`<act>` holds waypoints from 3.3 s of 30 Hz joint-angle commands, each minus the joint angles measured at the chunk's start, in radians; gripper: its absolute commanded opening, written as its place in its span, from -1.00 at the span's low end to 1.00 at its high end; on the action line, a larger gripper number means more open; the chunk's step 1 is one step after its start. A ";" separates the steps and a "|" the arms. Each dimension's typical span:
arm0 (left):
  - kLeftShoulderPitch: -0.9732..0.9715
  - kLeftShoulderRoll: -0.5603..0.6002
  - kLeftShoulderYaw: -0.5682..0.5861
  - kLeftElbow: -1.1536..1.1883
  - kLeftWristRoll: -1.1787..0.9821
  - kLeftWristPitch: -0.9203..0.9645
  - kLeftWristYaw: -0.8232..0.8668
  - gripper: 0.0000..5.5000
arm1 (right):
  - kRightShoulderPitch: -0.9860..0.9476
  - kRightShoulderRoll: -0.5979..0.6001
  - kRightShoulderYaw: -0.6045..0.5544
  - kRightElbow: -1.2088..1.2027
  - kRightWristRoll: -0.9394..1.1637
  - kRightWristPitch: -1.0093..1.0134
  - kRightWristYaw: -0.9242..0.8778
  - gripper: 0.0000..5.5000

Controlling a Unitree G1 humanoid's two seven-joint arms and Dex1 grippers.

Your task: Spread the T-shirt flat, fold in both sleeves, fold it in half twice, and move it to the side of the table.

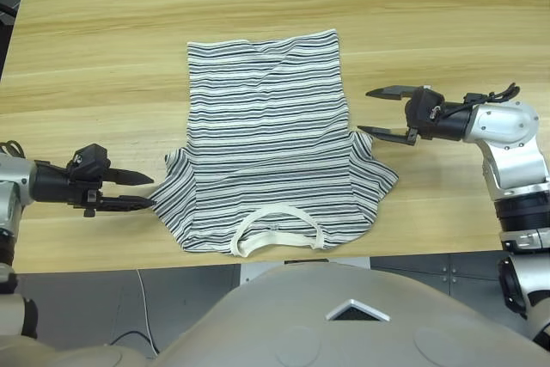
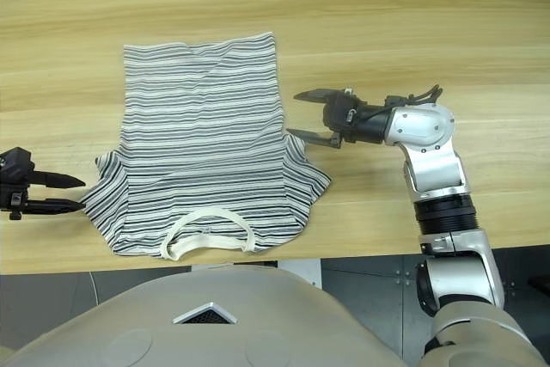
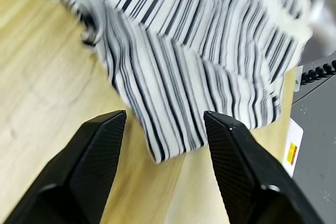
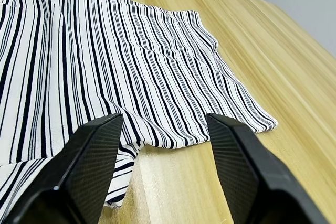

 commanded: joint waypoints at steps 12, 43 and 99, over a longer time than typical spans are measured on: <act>-0.049 -0.085 -0.143 0.145 0.052 -0.108 -0.008 0.01 | 0.013 -0.011 -0.018 -0.008 -0.001 0.005 -0.006 0.06; -0.041 -0.034 -0.204 -0.027 -0.041 0.041 -0.008 -0.95 | 0.001 0.005 -0.010 0.016 -0.012 -0.005 -0.010 0.07; -0.298 -0.192 -0.392 -0.278 -0.122 0.308 -0.008 -0.95 | -0.050 0.108 0.058 0.098 -0.037 -0.065 -0.030 0.07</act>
